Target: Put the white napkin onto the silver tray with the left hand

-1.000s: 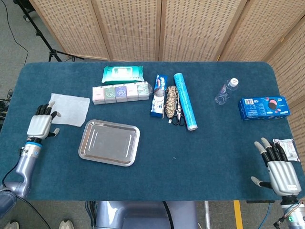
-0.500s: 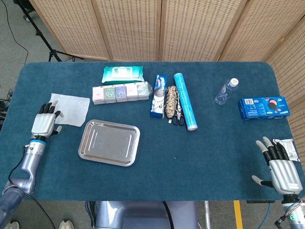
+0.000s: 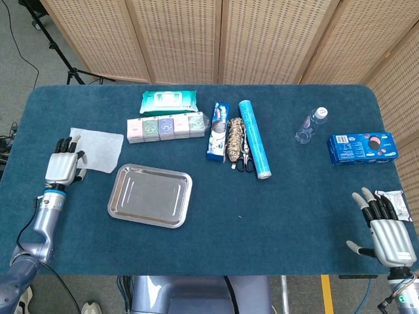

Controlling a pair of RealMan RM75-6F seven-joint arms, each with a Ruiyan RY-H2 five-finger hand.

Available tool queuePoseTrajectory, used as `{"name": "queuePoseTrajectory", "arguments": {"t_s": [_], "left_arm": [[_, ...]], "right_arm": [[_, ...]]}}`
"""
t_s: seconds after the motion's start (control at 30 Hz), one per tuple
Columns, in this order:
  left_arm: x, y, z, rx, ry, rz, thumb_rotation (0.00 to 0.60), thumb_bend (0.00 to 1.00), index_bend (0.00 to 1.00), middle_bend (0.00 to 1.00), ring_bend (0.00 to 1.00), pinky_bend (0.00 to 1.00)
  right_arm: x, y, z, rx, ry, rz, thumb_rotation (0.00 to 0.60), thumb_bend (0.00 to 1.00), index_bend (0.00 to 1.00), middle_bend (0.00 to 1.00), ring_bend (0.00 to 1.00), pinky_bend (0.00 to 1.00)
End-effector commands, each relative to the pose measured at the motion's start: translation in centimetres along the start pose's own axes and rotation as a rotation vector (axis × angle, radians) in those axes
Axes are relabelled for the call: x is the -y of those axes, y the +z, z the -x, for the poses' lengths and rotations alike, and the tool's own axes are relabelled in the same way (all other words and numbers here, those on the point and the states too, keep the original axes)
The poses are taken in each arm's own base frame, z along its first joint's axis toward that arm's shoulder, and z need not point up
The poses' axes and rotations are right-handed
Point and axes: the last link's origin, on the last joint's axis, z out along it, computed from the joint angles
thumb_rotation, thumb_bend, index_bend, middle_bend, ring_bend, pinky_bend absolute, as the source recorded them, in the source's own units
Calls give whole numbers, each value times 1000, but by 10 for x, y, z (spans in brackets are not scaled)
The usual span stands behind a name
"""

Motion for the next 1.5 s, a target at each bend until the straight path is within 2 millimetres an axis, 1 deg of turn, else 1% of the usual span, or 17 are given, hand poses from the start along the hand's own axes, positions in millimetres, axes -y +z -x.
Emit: {"name": "queuePoseTrajectory", "arguments": {"t_s": [0.03, 0.3, 0.5, 0.63, 0.9, 1.03, 1.3, 1.5], "left_arm": [[0, 1, -1, -1, 2, -3, 600, 347, 587, 113, 0, 0], [3, 5, 2, 24, 13, -30, 600, 350, 589, 117, 0, 0], [0, 6, 8, 47, 14, -41, 600, 354, 592, 117, 0, 0], [-2, 7, 9, 45, 19, -35, 600, 374, 632, 122, 0, 0], [-3, 9, 0, 3, 9, -28, 600, 412, 741, 145, 0, 0], [-3, 11, -8, -38, 6, -20, 600, 428, 793, 154, 0, 0], [-6, 11, -25, -113, 5, 9, 600, 440, 816, 155, 0, 0], [-10, 9, -30, -140, -6, 21, 600, 441, 830, 155, 0, 0]], "right_arm": [[0, 0, 0, -1, 0, -1, 600, 0, 43, 0, 0, 0], [1, -1, 0, 1, -2, -3, 600, 0, 42, 0, 0, 0], [0, -1, 0, -1, -2, -1, 600, 0, 42, 0, 0, 0], [0, -1, -1, -5, 1, 0, 600, 0, 43, 0, 0, 0], [-1, -2, -1, -6, 2, -1, 600, 0, 43, 0, 0, 0], [0, -2, -1, -7, 3, -2, 600, 0, 43, 0, 0, 0], [0, -3, -2, -9, 4, -5, 600, 0, 43, 0, 0, 0], [0, -5, -3, -13, 4, -7, 600, 0, 42, 0, 0, 0]]}}
